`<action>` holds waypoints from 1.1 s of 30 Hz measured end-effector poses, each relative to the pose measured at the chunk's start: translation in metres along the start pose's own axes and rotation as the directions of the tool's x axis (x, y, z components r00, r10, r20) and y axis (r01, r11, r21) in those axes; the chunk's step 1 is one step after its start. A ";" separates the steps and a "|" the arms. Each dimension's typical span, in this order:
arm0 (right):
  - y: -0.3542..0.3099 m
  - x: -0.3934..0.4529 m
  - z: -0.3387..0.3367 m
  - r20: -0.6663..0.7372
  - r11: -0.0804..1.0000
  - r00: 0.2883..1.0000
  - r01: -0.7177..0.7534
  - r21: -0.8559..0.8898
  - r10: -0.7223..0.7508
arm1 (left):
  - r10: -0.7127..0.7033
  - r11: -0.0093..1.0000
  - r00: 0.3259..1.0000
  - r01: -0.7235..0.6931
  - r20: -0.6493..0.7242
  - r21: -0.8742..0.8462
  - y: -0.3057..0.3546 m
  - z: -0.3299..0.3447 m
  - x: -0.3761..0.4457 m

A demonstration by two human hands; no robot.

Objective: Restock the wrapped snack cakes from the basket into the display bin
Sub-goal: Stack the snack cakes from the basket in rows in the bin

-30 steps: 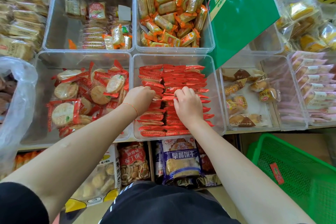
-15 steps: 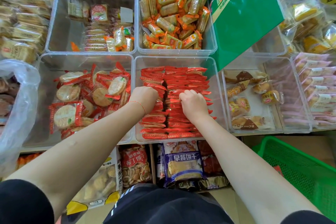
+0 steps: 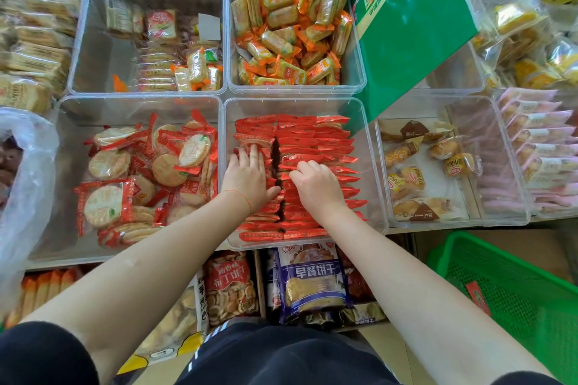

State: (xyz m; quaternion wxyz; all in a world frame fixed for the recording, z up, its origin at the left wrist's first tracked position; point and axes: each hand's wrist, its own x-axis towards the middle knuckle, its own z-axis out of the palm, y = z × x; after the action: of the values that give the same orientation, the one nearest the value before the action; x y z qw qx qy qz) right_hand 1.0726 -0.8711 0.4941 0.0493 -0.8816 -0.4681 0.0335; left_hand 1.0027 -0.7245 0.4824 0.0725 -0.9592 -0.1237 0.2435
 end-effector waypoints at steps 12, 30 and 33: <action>-0.008 0.016 0.009 0.088 1.000 0.996 -0.019 -0.010 0.020 | 0.043 0.977 0.991 -0.068 -0.124 -0.205 0.008 0.009 -0.018; 0.021 -0.021 -0.014 0.325 0.556 0.783 -0.611 0.564 0.530 | -0.154 0.182 0.966 0.236 0.209 -0.955 0.041 -0.045 -0.013; 0.017 -0.012 -0.012 0.468 0.539 0.738 -0.675 0.505 0.486 | -0.113 0.113 0.951 0.300 0.287 -0.947 0.043 -0.051 -0.005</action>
State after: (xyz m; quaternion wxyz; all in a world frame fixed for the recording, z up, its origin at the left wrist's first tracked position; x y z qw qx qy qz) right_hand 1.0813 -0.8908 0.5044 0.2710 -0.8990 -0.1056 0.3275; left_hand 1.0315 -0.7711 0.5205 -0.5460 -0.7248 -0.3889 0.1590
